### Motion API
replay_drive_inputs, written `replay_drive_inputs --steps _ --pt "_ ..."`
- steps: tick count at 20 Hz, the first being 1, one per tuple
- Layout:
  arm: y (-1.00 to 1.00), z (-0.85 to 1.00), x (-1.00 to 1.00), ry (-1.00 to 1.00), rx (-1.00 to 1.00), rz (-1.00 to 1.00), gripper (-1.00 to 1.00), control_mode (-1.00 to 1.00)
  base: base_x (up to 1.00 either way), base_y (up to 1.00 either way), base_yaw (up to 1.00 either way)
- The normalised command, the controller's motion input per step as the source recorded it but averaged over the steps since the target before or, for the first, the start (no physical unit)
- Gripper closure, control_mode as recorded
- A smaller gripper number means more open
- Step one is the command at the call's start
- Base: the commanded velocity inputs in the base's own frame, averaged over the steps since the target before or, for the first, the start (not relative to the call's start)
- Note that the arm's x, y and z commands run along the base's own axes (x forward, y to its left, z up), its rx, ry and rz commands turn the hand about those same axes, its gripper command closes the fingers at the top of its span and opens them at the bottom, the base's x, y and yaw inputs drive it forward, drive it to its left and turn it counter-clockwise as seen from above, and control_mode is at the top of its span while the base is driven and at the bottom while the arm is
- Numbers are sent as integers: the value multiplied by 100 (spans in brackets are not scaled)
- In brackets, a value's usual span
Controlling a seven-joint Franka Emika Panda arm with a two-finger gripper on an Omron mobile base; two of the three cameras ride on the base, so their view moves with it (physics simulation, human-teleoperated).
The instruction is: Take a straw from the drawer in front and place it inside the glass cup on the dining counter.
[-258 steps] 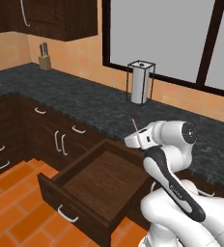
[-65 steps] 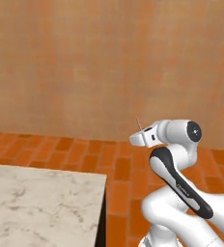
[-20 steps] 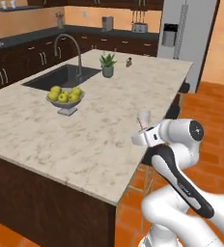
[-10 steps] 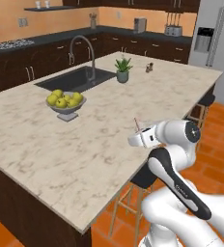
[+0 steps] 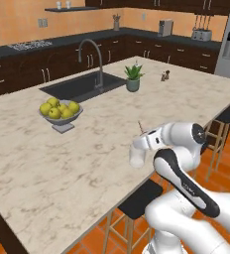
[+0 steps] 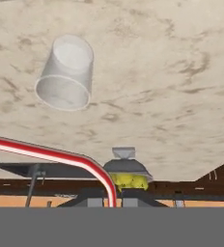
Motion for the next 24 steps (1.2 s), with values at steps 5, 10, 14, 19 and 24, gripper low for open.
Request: replay_drive_inputs --steps 5,10,14,19,24 --pt "-10 -1 45 20 36 6 100 -100 0 0 0" --pt "-26 0 33 60 40 34 100 -100 0 0 0" --pt "-15 33 51 45 26 31 100 -100 0 0 0" --pt "-20 55 74 19 21 13 100 -100 0 0 0" --pt "-4 7 69 16 5 0 100 -100 0 0 0"
